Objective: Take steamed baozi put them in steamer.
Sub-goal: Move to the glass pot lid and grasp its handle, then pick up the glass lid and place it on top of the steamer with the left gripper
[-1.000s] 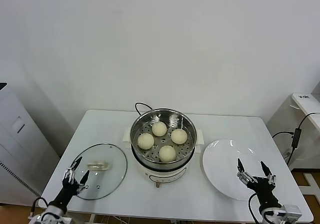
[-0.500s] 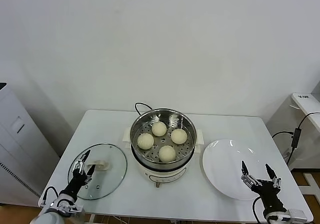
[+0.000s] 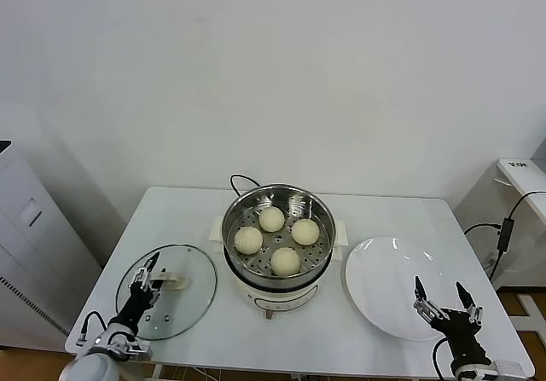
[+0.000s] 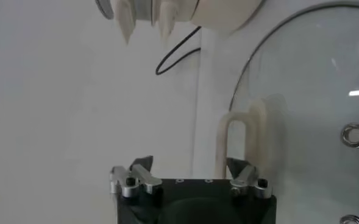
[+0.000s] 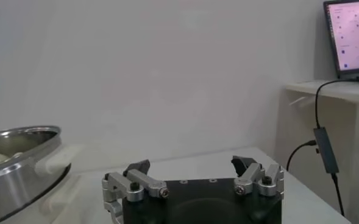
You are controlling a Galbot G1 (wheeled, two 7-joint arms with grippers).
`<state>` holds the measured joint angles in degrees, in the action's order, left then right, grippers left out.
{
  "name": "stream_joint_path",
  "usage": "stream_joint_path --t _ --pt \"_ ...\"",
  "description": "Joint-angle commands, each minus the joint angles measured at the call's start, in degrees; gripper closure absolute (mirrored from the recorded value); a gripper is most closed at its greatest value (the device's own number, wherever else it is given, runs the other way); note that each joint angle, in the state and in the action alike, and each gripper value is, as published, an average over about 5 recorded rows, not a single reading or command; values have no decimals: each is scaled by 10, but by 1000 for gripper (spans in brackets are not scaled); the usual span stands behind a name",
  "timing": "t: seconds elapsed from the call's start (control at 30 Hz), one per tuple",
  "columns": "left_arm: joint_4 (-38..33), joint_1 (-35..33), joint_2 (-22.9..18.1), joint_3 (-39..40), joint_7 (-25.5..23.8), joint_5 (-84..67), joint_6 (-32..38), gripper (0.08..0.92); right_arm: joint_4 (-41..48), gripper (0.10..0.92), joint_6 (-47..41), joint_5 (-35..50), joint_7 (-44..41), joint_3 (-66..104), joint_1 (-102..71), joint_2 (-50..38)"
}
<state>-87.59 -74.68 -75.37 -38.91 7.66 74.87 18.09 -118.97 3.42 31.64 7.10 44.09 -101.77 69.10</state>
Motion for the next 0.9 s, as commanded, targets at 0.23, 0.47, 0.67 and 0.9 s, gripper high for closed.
stream_joint_path --t 0.23,0.47,0.67,0.9 --pt "28 13 -3 -6 35 -19 21 570 3 203 3 -3 1 1 3 1" --pt "-34 4 46 -21 10 -78 -4 770 1 203 1 -2 0 -3 7 -4" --pt "-78 14 147 -39 -69 -223 -74 882 5 203 -3 -9 0 -12 21 -13" --pt "-222 10 243 3 -148 -348 -225 883 7 203 -5 -14 0 -13 20 -11"
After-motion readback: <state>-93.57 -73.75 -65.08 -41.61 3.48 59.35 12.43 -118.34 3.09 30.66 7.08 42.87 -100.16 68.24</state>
